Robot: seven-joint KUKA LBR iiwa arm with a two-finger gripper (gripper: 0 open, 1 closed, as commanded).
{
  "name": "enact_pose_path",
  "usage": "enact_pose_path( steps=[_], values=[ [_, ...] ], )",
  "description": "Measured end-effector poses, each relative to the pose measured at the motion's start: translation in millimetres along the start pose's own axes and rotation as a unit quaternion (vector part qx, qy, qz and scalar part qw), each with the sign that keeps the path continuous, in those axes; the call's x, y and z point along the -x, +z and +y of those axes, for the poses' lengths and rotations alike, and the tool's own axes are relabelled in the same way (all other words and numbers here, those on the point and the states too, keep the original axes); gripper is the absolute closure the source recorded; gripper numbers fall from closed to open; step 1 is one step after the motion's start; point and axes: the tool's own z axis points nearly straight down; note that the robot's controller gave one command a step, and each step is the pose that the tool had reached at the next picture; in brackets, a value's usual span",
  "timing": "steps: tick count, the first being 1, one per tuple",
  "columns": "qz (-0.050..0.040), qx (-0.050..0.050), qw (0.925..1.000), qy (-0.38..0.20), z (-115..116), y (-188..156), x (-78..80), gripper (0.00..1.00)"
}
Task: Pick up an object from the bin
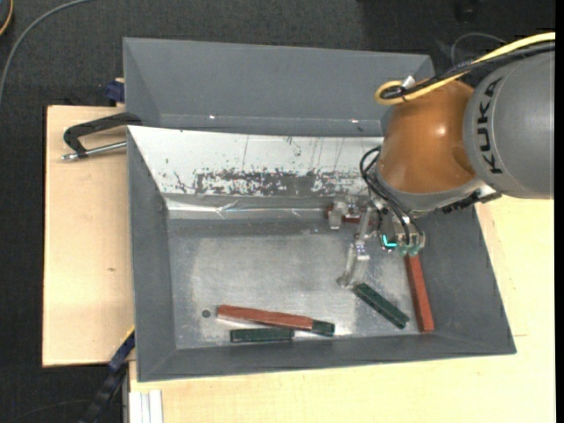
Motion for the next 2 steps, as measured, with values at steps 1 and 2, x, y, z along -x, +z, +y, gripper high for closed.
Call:
enact_pose_path(
  steps=[1, 2],
  values=[
    [-0.0032, -0.002, 0.9899, -0.141, -33.4, -21.1, -45.1, 0.00],
    [-0.0007, 0.000, 0.9823, -0.187, -70.6, 73.6, -59.5, 0.00]
  ],
)
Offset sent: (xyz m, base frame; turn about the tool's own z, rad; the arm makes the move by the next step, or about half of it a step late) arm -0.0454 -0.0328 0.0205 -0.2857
